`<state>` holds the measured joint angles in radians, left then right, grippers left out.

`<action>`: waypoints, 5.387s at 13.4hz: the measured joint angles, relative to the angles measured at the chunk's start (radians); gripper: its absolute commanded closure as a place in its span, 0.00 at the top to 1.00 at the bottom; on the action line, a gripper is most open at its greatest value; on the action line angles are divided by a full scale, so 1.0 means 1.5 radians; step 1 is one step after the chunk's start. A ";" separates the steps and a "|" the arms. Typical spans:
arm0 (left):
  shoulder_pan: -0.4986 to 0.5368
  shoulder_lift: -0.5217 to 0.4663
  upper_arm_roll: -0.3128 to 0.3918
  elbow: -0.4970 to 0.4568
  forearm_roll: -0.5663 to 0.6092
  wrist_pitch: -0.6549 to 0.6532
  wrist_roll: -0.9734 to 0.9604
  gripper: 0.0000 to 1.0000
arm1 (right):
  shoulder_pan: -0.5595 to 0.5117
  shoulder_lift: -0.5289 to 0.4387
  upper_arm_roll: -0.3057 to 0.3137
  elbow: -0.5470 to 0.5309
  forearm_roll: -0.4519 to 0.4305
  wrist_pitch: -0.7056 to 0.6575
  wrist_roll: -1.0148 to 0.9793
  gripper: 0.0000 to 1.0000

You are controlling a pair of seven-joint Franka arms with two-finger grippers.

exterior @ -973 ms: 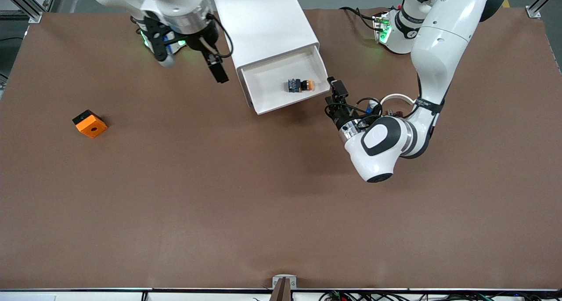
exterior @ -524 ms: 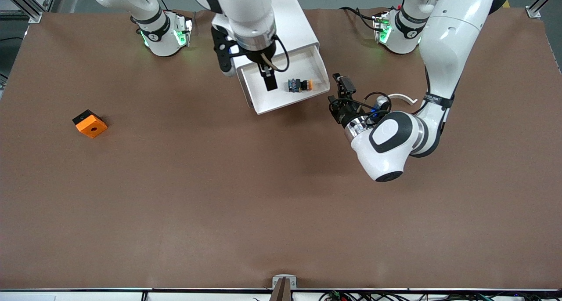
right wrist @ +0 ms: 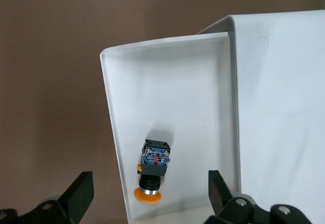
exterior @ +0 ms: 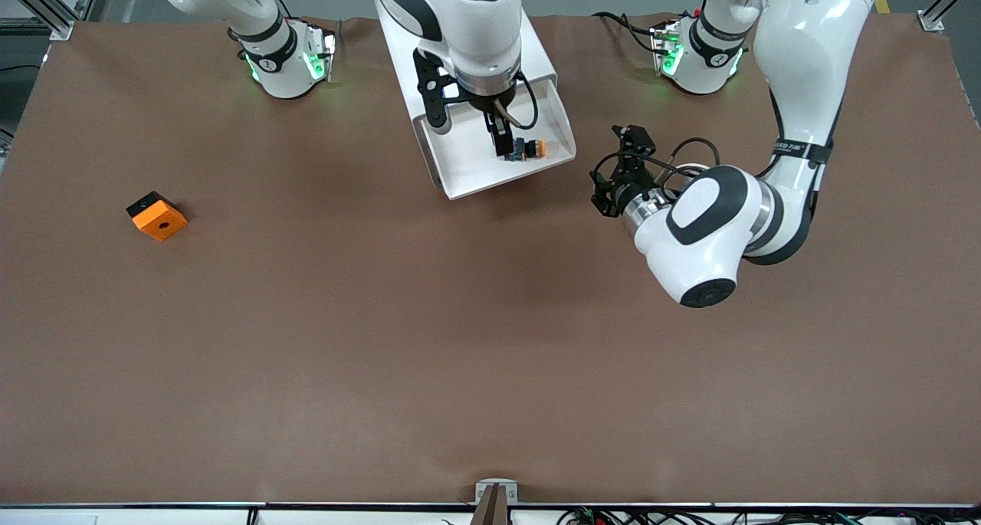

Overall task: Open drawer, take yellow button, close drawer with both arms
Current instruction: 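Lift the orange button with the right gripper while the left gripper withdraws, then carry the orange button toward the orange block with the right gripper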

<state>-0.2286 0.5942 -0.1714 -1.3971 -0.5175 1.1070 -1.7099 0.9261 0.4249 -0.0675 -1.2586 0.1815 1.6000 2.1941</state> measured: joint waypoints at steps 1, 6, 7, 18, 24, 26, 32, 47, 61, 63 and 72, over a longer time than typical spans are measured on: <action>0.003 -0.006 0.000 0.000 0.021 0.000 0.049 1.00 | 0.004 0.007 0.000 0.000 0.000 0.000 0.007 1.00; 0.020 -0.026 0.001 0.002 0.114 0.019 0.255 1.00 | 0.018 0.056 0.000 0.002 0.001 0.040 0.044 1.00; 0.020 -0.030 0.001 0.002 0.134 0.035 0.289 1.00 | 0.020 0.066 0.000 0.002 0.001 0.051 0.049 1.00; 0.026 -0.060 0.001 -0.005 0.292 0.164 0.522 1.00 | 0.030 0.104 0.000 0.003 0.000 0.056 0.052 1.00; 0.032 -0.070 0.001 -0.027 0.341 0.248 0.591 1.00 | 0.034 0.110 -0.001 0.004 0.000 0.056 0.052 0.62; 0.033 -0.075 0.001 -0.036 0.367 0.284 0.640 1.00 | 0.034 0.110 -0.001 0.004 0.000 0.056 0.052 0.51; 0.048 -0.084 0.001 -0.053 0.391 0.354 0.671 1.00 | 0.038 0.110 -0.001 0.004 -0.004 0.056 0.052 0.12; 0.108 -0.102 0.002 -0.012 0.402 0.402 0.806 1.00 | -0.030 0.055 -0.020 0.030 -0.004 0.024 -0.135 0.00; 0.127 -0.114 0.000 -0.009 0.402 0.403 0.917 1.00 | -0.296 -0.046 -0.030 -0.053 -0.111 -0.091 -0.875 0.00; 0.127 -0.114 0.000 -0.011 0.402 0.403 0.917 1.00 | -0.344 -0.073 -0.030 -0.117 -0.133 -0.028 -0.976 0.00; 0.123 -0.114 -0.016 -0.011 0.402 0.403 0.917 1.00 | -0.497 -0.116 -0.031 -0.370 -0.229 0.268 -1.245 0.00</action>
<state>-0.0440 0.4239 -0.1956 -1.4140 0.0849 1.7113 -0.3342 0.1809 0.2516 -0.1139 -1.8141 -0.1612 2.0018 0.3261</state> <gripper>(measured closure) 0.000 0.581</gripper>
